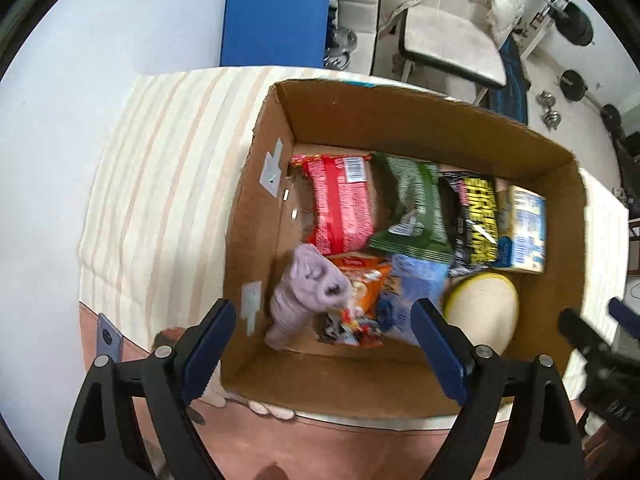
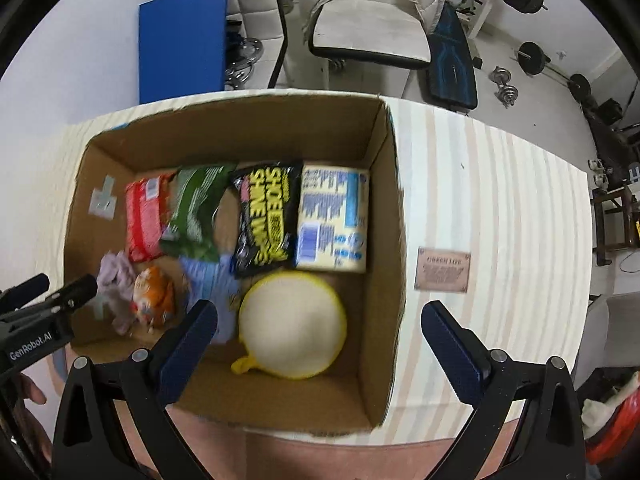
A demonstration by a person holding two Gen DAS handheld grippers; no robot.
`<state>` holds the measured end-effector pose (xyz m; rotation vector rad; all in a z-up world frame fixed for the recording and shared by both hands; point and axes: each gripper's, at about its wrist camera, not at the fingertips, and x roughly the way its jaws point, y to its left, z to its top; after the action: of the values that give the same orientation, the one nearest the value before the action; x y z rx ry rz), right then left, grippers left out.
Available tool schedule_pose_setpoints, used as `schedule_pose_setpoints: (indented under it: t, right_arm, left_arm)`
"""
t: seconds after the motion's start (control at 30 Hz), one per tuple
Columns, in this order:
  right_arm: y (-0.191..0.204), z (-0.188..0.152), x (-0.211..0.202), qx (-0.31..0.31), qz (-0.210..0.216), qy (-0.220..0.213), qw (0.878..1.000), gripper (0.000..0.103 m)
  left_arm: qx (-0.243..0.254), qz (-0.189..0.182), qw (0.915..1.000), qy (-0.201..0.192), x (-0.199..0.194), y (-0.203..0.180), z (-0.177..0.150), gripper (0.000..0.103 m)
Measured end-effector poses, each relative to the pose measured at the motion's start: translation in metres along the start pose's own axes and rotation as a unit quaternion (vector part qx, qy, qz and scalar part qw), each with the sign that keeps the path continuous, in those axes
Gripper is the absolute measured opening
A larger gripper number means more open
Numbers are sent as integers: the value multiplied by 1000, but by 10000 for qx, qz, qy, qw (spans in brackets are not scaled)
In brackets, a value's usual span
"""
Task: Organize soft objects
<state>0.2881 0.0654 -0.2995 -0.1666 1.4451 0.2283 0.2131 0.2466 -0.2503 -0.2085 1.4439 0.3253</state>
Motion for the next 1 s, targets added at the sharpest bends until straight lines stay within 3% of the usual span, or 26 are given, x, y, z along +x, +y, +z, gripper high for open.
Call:
schedule_pose_setpoints:
  t: [0.3,0.53,1.0]
  right_arm:
    - [7,-44,-22,25,203,-137,9997,103]
    - [4,-58,-45,82,279,-313,9991,103]
    - [-12,-115,-159,153,476,-1185,9917,103]
  left_arm:
    - [184,-40,9985,-513,-35,-16,-28,90]
    - [299,-105,9962,-811,-63,-26,-42,90]
    - [607,-289,9838,-1661,-164,-37,-93,90]
